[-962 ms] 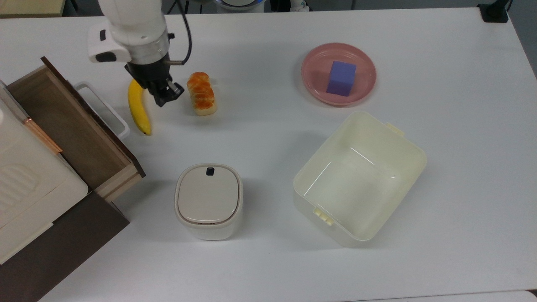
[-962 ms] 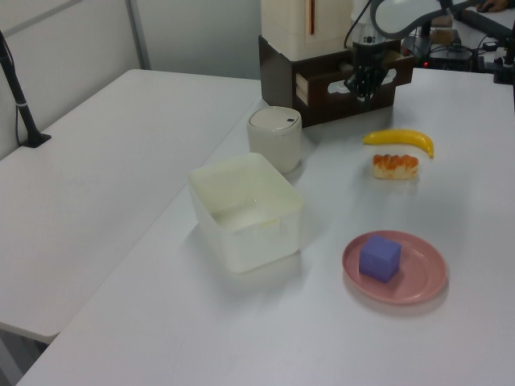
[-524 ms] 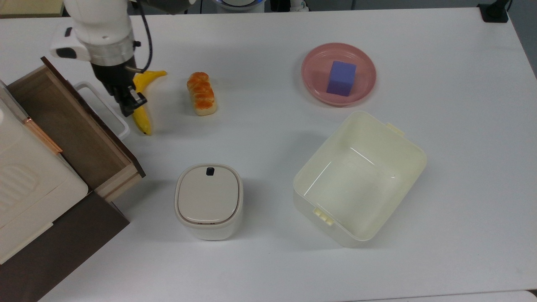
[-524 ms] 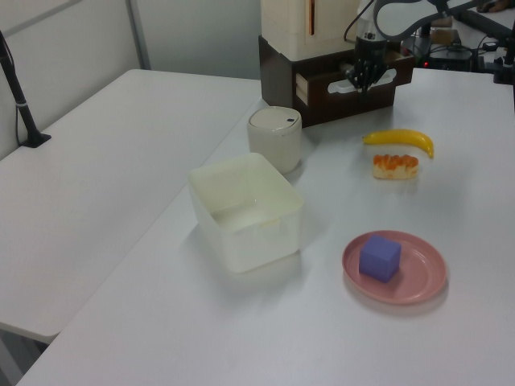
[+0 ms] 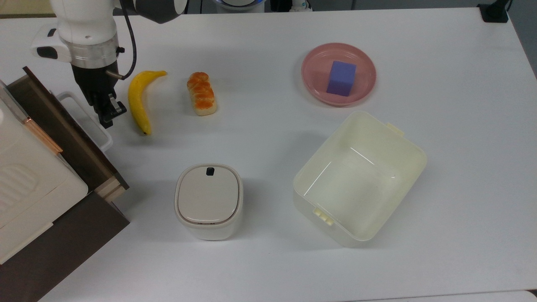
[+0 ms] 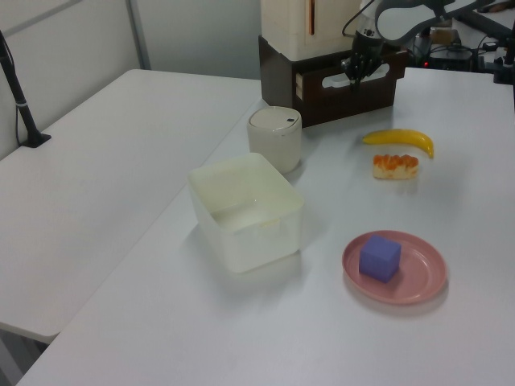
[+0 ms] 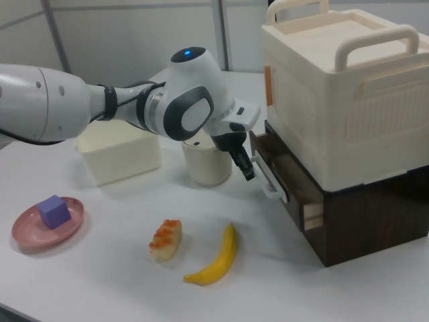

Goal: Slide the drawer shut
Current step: 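Push the open drawer front inward into the box with the gripper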

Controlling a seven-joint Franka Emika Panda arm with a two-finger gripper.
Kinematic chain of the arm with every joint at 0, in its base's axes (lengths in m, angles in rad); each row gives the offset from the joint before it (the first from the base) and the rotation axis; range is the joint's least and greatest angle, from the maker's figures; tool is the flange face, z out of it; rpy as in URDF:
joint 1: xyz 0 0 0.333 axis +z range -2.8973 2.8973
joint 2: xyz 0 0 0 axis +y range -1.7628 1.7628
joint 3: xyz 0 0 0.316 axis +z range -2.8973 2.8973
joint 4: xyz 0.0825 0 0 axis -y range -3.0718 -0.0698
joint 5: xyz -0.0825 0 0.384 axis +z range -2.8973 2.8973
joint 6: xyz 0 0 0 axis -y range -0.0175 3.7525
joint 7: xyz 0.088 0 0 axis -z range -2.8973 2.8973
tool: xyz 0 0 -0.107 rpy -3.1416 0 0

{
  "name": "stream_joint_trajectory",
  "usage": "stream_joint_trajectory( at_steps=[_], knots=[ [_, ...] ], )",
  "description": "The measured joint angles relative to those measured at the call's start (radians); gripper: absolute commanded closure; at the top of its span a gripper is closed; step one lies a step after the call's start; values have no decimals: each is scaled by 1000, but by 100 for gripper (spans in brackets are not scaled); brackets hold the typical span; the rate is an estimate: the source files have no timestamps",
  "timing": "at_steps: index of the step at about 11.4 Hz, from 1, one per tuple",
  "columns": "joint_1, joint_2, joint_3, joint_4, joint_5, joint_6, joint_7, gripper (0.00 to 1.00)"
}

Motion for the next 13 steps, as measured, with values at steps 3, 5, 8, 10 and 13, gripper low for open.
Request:
stream_joint_trajectory(
  at_steps=[3, 5, 8, 10, 13],
  knots=[
    [-4, 23, -4, 6, -22, 75, 0, 100],
    [-13, 43, -5, 10, -44, 144, 0, 100],
    [-29, 74, -5, 38, -59, 174, 0, 100],
    [-31, 80, -5, 40, -60, 175, 0, 100],
    [-29, 81, 1, 43, -70, 177, -10, 100]
  ],
)
